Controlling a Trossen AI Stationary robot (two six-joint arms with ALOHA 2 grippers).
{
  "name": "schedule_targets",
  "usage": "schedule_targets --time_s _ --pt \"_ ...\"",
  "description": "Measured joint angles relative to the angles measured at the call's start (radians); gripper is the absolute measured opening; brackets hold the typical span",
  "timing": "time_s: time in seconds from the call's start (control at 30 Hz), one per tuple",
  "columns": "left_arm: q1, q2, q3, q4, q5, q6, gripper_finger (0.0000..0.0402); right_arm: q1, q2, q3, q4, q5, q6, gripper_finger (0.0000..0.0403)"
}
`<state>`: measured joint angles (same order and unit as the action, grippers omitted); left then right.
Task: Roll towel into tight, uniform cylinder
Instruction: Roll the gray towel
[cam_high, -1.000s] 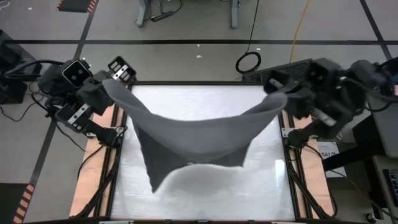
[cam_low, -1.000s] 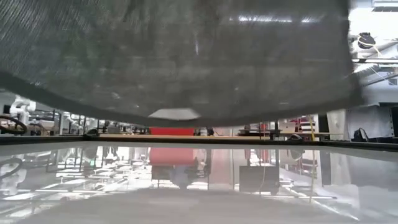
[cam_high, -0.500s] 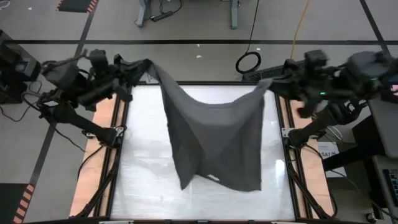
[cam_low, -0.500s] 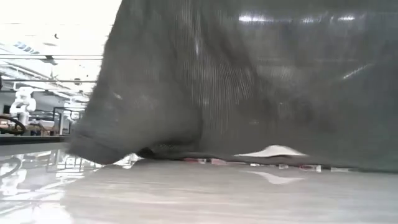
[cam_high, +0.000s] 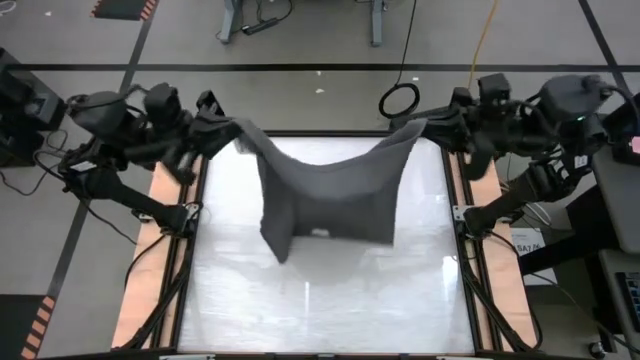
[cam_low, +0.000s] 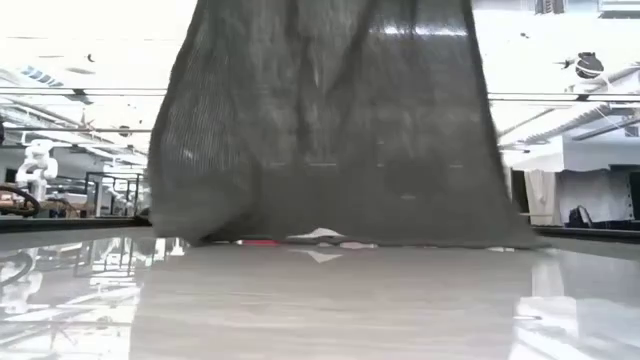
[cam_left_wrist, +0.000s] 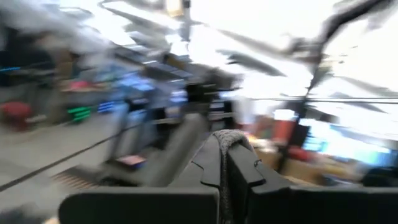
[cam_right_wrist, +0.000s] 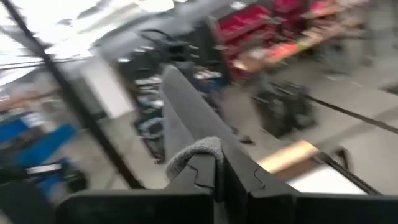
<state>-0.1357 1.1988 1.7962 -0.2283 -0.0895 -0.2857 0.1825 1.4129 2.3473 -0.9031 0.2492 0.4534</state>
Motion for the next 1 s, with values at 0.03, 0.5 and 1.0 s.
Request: schedule_targets --time_s 0.03,0.5,1.0 --pt "-0.007 0.000 0.000 0.022 0.048 -0.002 0.0002 0.001 0.000 0.000 0.016 -0.048 -0.012 0.0000" --pt "-0.144 0.042 0.000 0.412 0.216 -0.041 0.0002 0.174 0.028 0.000 0.392 -0.300 -0.020 0.0000" --pt "-0.182 0.042 0.000 0.290 0.180 0.042 0.0001 0.264 0.075 0.000 0.265 -0.238 -0.005 0.0000"
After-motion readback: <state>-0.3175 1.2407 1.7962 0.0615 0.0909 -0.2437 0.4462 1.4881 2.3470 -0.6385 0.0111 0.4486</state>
